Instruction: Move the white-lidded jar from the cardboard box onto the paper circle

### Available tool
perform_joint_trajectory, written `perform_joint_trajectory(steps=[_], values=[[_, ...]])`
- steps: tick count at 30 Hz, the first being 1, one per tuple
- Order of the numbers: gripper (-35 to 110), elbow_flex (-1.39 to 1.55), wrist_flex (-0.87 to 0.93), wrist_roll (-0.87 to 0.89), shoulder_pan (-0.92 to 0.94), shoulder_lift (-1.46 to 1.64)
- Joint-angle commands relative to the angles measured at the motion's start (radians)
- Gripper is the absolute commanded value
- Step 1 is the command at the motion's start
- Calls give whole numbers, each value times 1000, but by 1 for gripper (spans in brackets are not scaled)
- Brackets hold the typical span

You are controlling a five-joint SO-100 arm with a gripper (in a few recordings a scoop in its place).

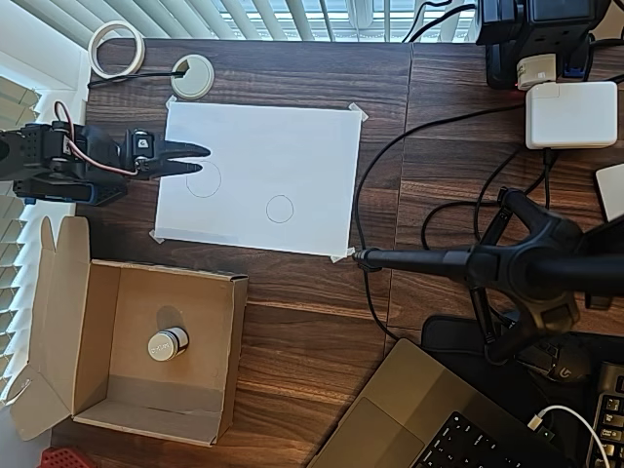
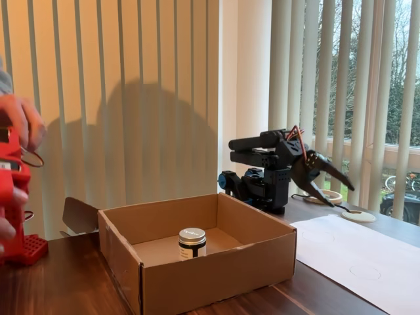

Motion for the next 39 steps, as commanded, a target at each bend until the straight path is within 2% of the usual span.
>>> perform_joint_trajectory(steps=[1, 11, 15, 22, 26, 30, 39], values=[[28, -244, -49, -107, 20, -170], [29, -834, -49, -509, 225, -678], [33, -1035, -23, -698, 407, -862], [33, -1454, 155, -971, 772, -1192], [33, -1559, 144, -1158, 973, -1339], [36, -1598, 64, -1284, 1095, -1483], [40, -1555, -8, -1376, 1120, -1695]])
